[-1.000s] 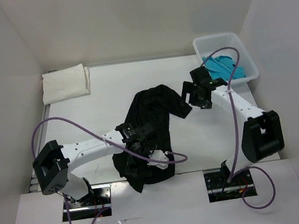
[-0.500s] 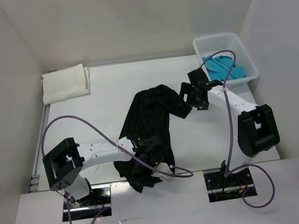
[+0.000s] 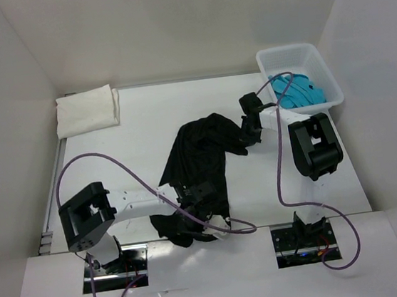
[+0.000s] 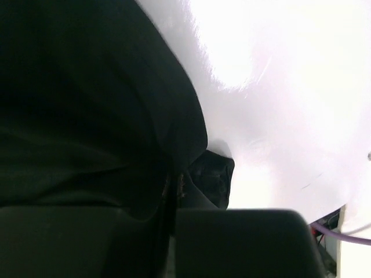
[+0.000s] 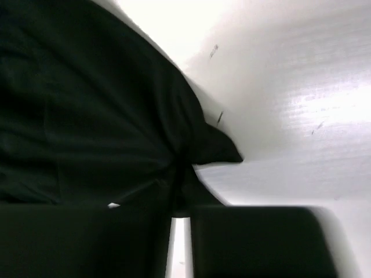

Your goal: Fold and stack the t-shirts

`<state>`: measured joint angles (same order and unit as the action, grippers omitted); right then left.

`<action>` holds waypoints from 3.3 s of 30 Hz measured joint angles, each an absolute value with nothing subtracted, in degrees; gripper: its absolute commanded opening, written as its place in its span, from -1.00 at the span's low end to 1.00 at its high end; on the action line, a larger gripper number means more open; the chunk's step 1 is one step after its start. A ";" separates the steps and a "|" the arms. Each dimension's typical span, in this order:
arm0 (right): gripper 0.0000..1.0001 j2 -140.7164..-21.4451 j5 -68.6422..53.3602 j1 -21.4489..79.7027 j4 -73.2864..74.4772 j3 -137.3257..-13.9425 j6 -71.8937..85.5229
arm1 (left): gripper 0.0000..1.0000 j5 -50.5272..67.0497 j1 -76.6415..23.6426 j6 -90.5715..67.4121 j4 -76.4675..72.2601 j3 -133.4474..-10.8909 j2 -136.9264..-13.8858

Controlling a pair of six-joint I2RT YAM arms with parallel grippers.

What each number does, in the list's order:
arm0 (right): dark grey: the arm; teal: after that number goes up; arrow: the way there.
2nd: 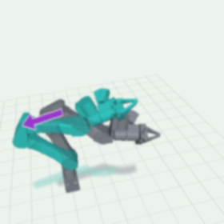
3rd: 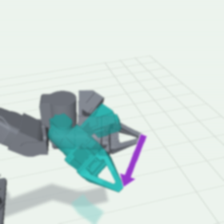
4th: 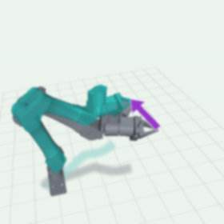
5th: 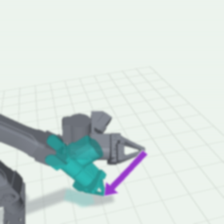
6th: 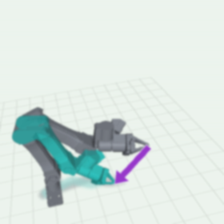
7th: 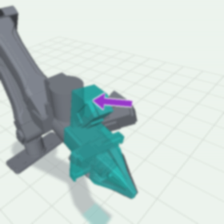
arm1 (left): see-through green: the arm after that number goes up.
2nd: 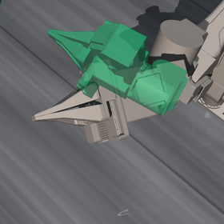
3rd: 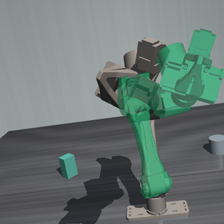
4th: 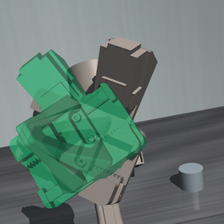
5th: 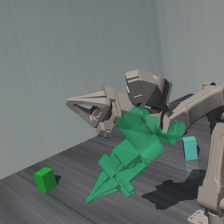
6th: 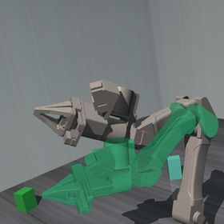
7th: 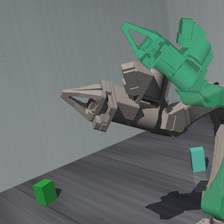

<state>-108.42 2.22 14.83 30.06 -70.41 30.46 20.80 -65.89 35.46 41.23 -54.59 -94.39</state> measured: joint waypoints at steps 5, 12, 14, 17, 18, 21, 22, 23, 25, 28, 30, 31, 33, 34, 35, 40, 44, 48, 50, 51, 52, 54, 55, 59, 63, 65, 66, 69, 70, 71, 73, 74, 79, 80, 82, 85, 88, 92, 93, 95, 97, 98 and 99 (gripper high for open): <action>-1.00 -108.84 2.20 14.37 29.61 -70.59 31.81 | -1.00 12.80 -60.99 36.14 44.49 -53.87 -89.30; -1.00 -99.46 3.09 14.28 32.27 -61.36 32.58 | -1.00 6.20 -30.63 43.48 47.90 -64.88 -81.82; -1.00 -94.91 2.07 14.22 33.74 -58.65 33.08 | -0.89 6.24 -22.15 44.84 47.27 -68.71 -83.74; -1.00 -89.17 -0.38 14.46 34.79 -56.45 34.20 | 0.25 7.40 -12.88 43.97 46.30 -76.42 -91.90; -1.00 -87.88 -1.30 14.79 34.83 -56.21 34.76 | 0.39 7.92 -10.96 42.61 45.54 -79.11 -95.20; -1.00 -85.89 -3.49 16.82 34.59 -56.16 35.86 | 0.60 9.02 -7.66 38.57 43.92 -85.32 -102.41; -1.00 -85.78 -4.19 17.80 34.61 -56.16 36.21 | 0.65 8.93 -7.09 37.39 42.94 -85.76 -103.00; -1.00 -85.78 -4.67 18.48 34.63 -56.16 36.40 | 0.70 8.64 -6.94 37.06 42.70 -85.62 -102.89; -1.00 -85.78 -5.50 19.40 34.72 -56.16 36.77 | 0.76 7.09 -7.64 36.82 41.50 -84.01 -100.16; -1.00 -85.73 -6.17 19.53 34.59 -56.16 37.32 | 0.80 4.45 -10.94 37.71 40.82 -80.16 -92.66; -1.00 -85.73 -6.57 19.51 34.39 -56.12 37.65 | 0.80 3.92 -13.74 38.76 41.08 -77.62 -86.87; -1.00 -85.73 -6.76 19.51 34.30 -56.10 37.69 | 0.80 3.64 -15.16 39.03 40.86 -76.23 -84.58; -1.00 -85.73 -7.20 19.51 34.11 -55.96 37.76 | 0.71 3.11 -17.17 39.03 41.12 -73.67 -82.59; -1.00 -85.76 -7.42 19.53 34.06 -55.92 37.87 | 0.67 3.07 -17.23 38.54 41.30 -72.86 -82.81; -1.00 -85.82 -7.57 19.55 34.06 -55.90 37.89 | 0.59 3.14 -16.80 38.04 41.50 -72.47 -83.99; -1.00 -86.28 -7.99 20.03 33.95 -55.90 37.91 | 0.06 5.93 -9.54 32.82 42.04 -71.85 -94.54; -1.00 -86.28 -7.94 20.12 33.95 -55.90 37.91 | 0.18 7.92 -6.92 30.92 42.78 -70.50 -96.49; -1.00 -86.28 -7.90 20.12 33.98 -55.90 37.91 | 0.48 10.79 -6.55 28.49 42.26 -70.50 -100.20; -1.00 -86.28 -7.88 20.12 33.98 -55.90 37.91 | 0.48 12.34 -5.52 26.85 41.67 -70.52 -102.17; -1.00 -86.28 -7.86 20.12 33.98 -55.90 37.91 | 0.51 12.95 -4.91 26.44 41.47 -70.59 -103.07; -1.00 -86.28 -7.81 20.12 34.00 -55.90 37.91 | 0.51 13.47 -4.56 26.17 41.41 -70.72 -103.88; -1.00 -86.28 -7.64 20.12 34.02 -55.90 37.89 | 0.51 14.20 -3.81 25.15 41.34 -71.53 -105.56; -1.00 -86.28 -7.44 20.12 34.04 -55.90 37.89 | 0.48 14.70 -3.66 24.97 41.04 -71.92 -106.52; -1.00 -86.28 -6.68 20.12 34.22 -55.92 37.76 | -0.56 16.34 -3.68 23.88 40.36 -73.63 -108.55; -1.00 -86.50 -6.28 19.38 35.97 -57.91 36.40 | -1.00 19.49 -3.92 23.24 40.56 -75.33 -109.67; -1.00 -87.11 -6.13 18.09 37.56 -61.80 34.89 | -1.00 20.84 -3.81 23.33 42.11 -77.43 -109.67; -1.00 -87.68 -6.00 17.19 38.83 -64.69 34.30 | -1.00 21.26 -3.66 23.35 43.11 -79.24 -109.62; -1.00 -90.06 -5.06 14.00 41.47 -77.43 31.57 | -1.00 21.98 -1.87 23.51 46.41 -88.05 -109.10; -1.00 -90.70 -4.47 12.84 41.67 -82.50 30.65 | -1.00 22.15 -0.64 23.55 47.57 -92.58 -108.77; -1.00 -91.05 -3.73 12.01 42.13 -86.83 29.98 | -1.00 22.33 0.71 23.57 47.99 -96.79 -108.16; -1.00 -91.18 -2.13 10.26 42.28 -95.42 28.71 | -1.00 22.41 3.55 23.75 48.25 -104.22 -105.97; -1.00 -90.85 -1.67 9.61 42.26 -98.39 28.32 | -1.00 22.37 4.75 23.90 48.73 -107.59 -104.64; -1.00 -85.84 -1.26 8.10 42.37 -102.61 27.20 | -1.00 22.83 6.09 26.02 50.00 -113.03 -94.04; -1.00 -84.38 -1.74 8.10 42.19 -101.19 27.05 | -0.98 22.85 5.61 27.05 50.52 -112.03 -91.77; -1.00 -80.99 -2.85 8.05 41.63 -95.61 27.11 | -0.28 22.70 4.86 28.93 50.37 -106.19 -87.35; -1.00 -76.25 -5.98 7.94 40.21 -81.91 27.86 | 0.09 21.19 3.60 32.64 50.83 -93.41 -83.50; -1.00 -75.18 -9.63 8.86 40.12 -67.72 29.74 | 0.30 18.94 2.02 35.20 52.82 -79.40 -85.01; -1.00 -76.20 -12.91 12.10 41.10 -56.49 32.25 | 0.35 16.69 0.99 36.34 57.32 -69.93 -89.97; -1.00 -76.16 -13.47 12.62 41.25 -55.68 32.71 | 0.35 16.38 0.99 36.23 58.13 -69.84 -90.76; -1.00 -75.94 -14.17 12.88 41.01 -55.44 33.32 | 0.35 16.10 0.99 35.86 58.11 -70.04 -91.53; -1.00 -75.46 -14.17 12.88 40.51 -55.44 33.65 | 0.38 15.88 0.99 35.40 58.26 -71.09 -92.36; -1.00 -75.20 -14.17 12.88 40.42 -55.44 33.76 | 0.38 15.86 0.99 35.07 58.13 -71.85 -92.92; -1.00 -74.98 -14.15 12.88 40.32 -55.44 33.80 | 0.38 15.90 0.99 34.37 57.76 -72.47 -93.43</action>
<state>-74.98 -14.15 12.88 40.32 -55.44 33.80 15.90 0.99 34.37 57.76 -72.47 -93.43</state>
